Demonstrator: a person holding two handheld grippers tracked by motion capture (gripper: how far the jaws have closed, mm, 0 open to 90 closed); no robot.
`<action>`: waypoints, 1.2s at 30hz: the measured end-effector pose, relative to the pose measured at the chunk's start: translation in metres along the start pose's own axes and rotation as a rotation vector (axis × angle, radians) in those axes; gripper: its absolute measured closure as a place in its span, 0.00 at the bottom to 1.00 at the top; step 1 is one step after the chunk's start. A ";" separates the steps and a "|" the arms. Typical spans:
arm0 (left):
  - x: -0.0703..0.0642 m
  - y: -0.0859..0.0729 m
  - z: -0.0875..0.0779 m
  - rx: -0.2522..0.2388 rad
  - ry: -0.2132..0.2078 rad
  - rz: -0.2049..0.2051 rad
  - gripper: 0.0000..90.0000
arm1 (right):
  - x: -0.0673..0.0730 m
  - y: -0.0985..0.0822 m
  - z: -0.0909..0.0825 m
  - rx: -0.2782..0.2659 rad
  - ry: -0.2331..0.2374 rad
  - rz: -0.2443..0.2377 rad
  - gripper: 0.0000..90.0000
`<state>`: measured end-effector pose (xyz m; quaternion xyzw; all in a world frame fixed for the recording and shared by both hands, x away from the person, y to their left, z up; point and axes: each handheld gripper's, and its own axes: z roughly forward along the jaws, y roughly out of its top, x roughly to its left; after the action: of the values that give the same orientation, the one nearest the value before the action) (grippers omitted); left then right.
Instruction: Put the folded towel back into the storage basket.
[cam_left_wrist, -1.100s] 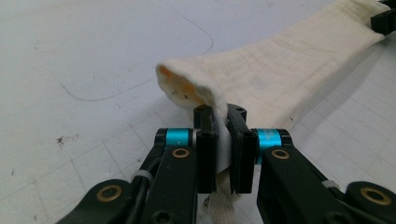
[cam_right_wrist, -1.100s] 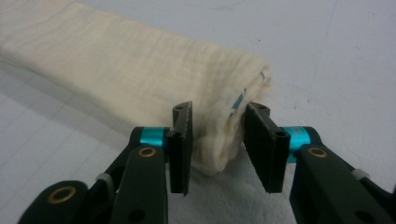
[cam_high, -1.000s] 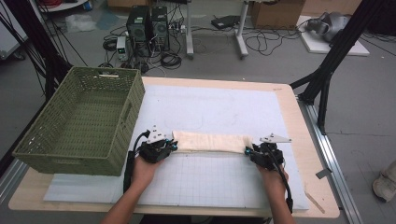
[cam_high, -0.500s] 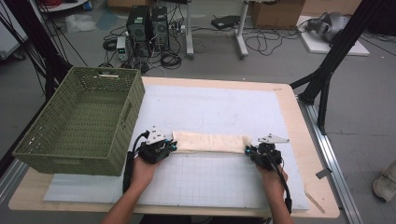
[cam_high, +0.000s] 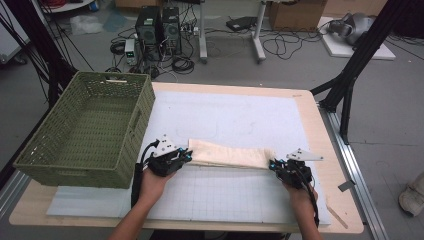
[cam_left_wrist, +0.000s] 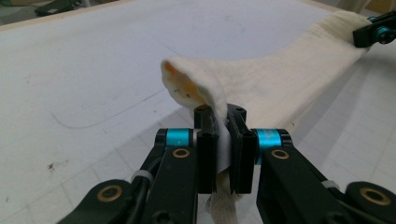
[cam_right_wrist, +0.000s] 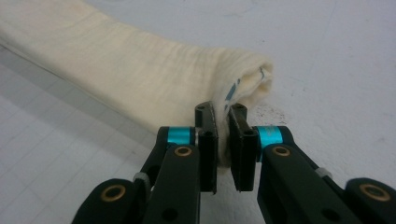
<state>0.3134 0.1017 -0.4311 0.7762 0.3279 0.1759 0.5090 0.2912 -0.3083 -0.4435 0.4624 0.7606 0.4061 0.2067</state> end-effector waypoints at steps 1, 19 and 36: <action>-0.001 0.000 0.000 -0.003 -0.007 0.001 0.92 | -0.001 -0.001 -0.002 -0.011 0.002 0.002 0.93; -0.006 0.007 -0.013 -0.079 -0.058 0.020 0.92 | -0.010 0.003 -0.027 -0.117 0.065 -0.017 0.93; -0.006 0.009 -0.021 -0.108 -0.060 0.020 0.92 | -0.011 0.007 -0.029 -0.177 0.088 -0.053 0.92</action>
<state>0.2987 0.1094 -0.4138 0.7558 0.2945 0.1750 0.5580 0.2806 -0.3288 -0.4218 0.4039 0.7421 0.4860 0.2237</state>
